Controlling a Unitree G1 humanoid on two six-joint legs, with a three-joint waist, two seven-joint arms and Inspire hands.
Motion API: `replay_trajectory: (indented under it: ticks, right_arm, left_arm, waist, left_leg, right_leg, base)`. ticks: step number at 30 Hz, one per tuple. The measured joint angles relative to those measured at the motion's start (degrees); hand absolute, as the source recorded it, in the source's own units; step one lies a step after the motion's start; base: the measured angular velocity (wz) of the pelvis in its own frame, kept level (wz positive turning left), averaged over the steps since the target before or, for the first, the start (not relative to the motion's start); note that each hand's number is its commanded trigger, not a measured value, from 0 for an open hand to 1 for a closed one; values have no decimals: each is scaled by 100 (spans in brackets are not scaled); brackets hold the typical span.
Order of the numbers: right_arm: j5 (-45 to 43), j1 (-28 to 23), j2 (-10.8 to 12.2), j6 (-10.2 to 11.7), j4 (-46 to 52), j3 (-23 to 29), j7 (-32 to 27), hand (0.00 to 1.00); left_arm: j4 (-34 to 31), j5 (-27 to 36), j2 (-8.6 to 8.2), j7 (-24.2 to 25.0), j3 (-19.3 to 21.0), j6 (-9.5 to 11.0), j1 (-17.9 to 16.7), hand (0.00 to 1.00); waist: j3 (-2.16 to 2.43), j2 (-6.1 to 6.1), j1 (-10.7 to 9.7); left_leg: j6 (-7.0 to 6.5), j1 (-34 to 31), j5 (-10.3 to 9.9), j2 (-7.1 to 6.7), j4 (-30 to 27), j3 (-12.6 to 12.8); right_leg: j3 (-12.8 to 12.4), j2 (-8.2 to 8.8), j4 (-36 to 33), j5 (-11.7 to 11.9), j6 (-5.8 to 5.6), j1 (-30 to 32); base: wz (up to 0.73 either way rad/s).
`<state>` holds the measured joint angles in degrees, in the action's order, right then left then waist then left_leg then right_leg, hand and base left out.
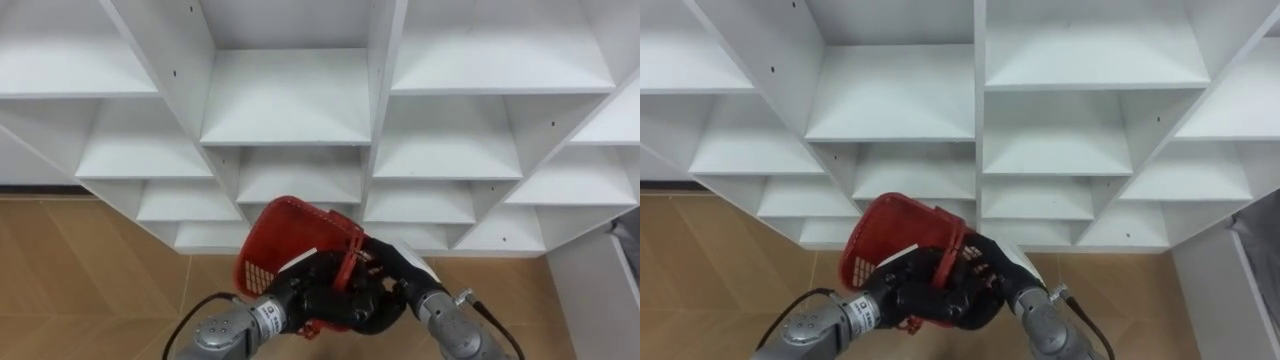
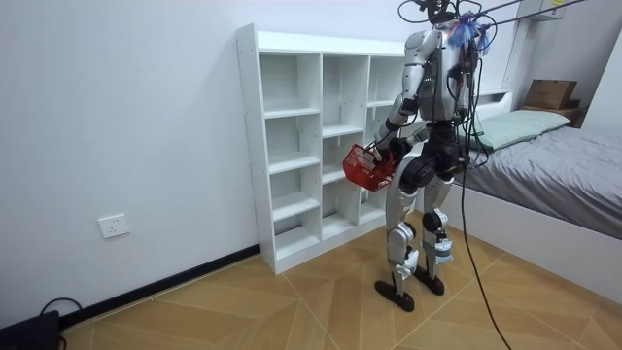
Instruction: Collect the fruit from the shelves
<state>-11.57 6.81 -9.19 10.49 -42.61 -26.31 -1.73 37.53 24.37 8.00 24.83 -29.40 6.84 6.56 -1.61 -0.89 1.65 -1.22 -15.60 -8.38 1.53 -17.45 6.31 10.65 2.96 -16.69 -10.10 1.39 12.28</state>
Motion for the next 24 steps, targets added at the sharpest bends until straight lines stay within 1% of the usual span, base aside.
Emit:
replay_trajectory:
  ticks: [2, 15, 19, 20, 22, 24]
  right_arm:
    - [2, -1, 0, 26, 0, -3, -11, 0]
    - [8, -20, -21, 27, 3, -59, -26, 0]
    - [32, -48, -33, 25, 26, -80, -27, 0]
    - [54, -52, -42, 24, 45, -105, -27, 0]
    - [70, -59, -47, 29, 68, -116, -23, 0]
    - [66, -107, -48, 29, 67, -114, -8, 0]
  left_arm:
    - [0, 23, 0, 0, -1, 0, 0, 100]
    - [0, 30, 51, -1, -1, -28, -25, 100]
    - [9, 33, 104, -11, -1, -30, -78, 100]
    - [9, 36, 140, -20, 3, -30, -85, 100]
    - [13, 49, 169, -41, 15, -30, -88, 100]
    - [59, 49, 163, -76, 77, -29, -125, 100]
  waist:
    - [1, -3, 0]
    - [4, -5, 4]
    - [8, -7, 14]
    - [22, -8, 19]
    - [23, -10, 18]
    - [23, -10, 31]
  left_leg:
    - [0, 1, 0, 0, 0, -2]
    - [0, 35, 0, -3, 24, -20]
    - [1, 121, 1, -7, 27, -5]
    - [1, 134, 1, -6, 26, -2]
    - [1, 142, 1, -4, 27, -2]
    - [1, 188, 1, -7, 33, 0]
  right_leg:
    - [0, 0, 2, 0, 0, -2]
    - [19, 0, 2, 0, 0, -32]
    - [42, 5, 27, 0, -1, -131]
    - [45, 4, 48, -1, -1, -151]
    - [52, 2, 87, 0, 0, -162]
    - [38, 1, 89, 0, -1, -206]
  base:
    - [0]
    - [0]
    - [0]
    - [0]
    - [0]
    - [-2]
